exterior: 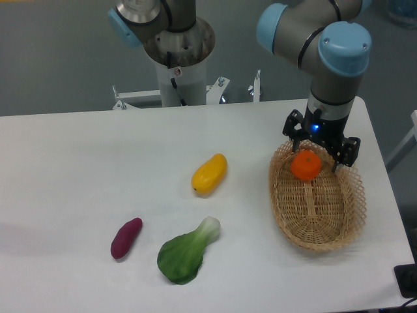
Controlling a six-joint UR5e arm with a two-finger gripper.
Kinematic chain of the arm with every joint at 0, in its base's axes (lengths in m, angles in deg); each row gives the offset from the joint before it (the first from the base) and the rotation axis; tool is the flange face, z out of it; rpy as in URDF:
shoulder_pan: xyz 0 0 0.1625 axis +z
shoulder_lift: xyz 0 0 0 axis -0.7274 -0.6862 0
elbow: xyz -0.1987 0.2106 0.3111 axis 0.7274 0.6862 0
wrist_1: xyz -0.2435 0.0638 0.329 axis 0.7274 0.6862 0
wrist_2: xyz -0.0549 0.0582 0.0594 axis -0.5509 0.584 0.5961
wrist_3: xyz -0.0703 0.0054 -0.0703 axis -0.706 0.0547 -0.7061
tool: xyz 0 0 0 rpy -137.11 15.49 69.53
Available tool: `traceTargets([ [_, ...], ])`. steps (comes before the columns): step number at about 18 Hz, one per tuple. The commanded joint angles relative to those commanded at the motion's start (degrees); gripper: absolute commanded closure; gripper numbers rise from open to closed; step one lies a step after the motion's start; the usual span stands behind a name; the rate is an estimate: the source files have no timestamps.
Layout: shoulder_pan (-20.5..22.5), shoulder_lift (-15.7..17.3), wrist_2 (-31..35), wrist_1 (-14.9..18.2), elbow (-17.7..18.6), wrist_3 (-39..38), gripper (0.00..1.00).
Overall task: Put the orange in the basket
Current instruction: 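Open the gripper to release the orange and lift away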
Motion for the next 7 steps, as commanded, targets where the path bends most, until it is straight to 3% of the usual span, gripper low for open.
traceTargets([
  [7, 0.1, 0.1, 0.9, -0.1, -0.4, 0.2, 0.0],
])
